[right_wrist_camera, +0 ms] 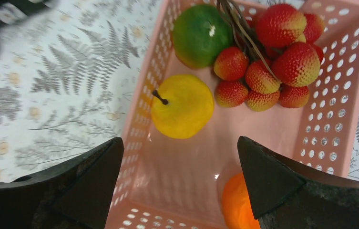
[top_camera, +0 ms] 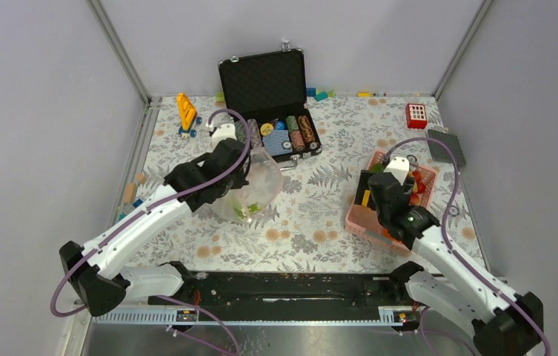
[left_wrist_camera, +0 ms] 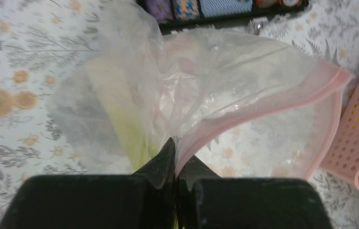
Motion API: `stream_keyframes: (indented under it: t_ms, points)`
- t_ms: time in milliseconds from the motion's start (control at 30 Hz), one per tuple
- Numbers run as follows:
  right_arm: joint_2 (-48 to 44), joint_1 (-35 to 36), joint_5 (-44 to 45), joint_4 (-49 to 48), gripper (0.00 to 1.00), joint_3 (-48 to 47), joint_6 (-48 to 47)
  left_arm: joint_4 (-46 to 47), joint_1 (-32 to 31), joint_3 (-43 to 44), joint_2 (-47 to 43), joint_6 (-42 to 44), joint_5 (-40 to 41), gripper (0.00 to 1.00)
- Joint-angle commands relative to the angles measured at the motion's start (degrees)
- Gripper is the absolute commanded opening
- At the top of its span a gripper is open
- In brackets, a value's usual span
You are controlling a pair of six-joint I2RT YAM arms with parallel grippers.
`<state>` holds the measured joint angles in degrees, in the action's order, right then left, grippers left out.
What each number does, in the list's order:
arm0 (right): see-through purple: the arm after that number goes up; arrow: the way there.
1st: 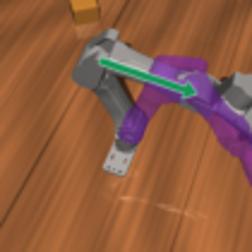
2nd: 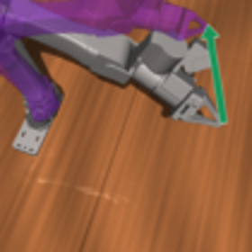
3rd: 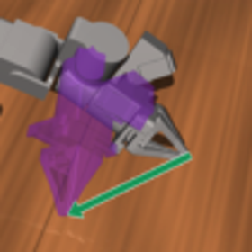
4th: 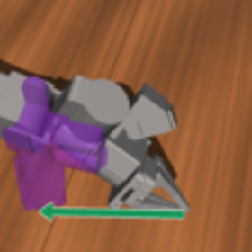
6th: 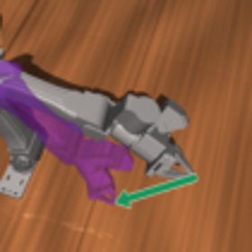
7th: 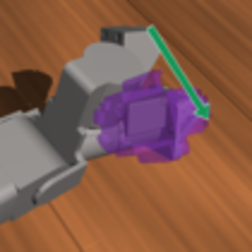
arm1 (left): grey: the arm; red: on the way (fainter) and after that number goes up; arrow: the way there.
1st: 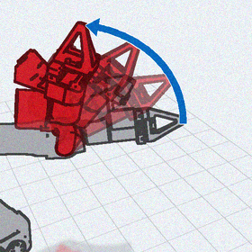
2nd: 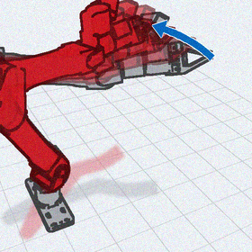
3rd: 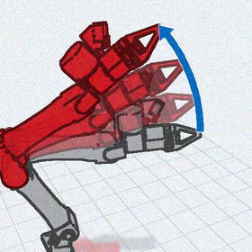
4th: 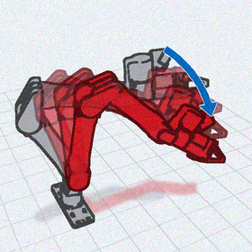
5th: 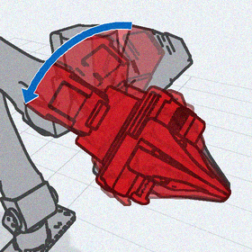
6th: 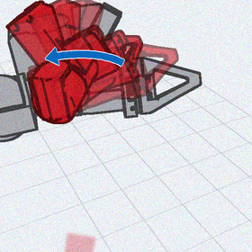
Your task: Place the food in the zip-top bag and seal the zipper
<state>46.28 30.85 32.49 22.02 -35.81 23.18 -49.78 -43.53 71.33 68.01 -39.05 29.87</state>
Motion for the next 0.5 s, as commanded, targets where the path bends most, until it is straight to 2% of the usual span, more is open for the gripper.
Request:
stream_keyframes:
  t_ms: [0,200,467]
  points:
    - [6.08,-2.5,1.06,-5.43,0.96,1.5,-1.54,9.22,0.18,-3.31,0.05,2.3,-8.98,0.0]
    - [15.15,-2.73,0.98,-12.1,0.93,0.74,-1.83,11.06,0.18,-5.39,0.24,2.86,-10.8,0.0]
    - [20.79,-2.95,7.74,-10.34,0.83,-1.39,4.25,12.23,0.11,-6.9,-1.56,2.7,-11.3,0.0]
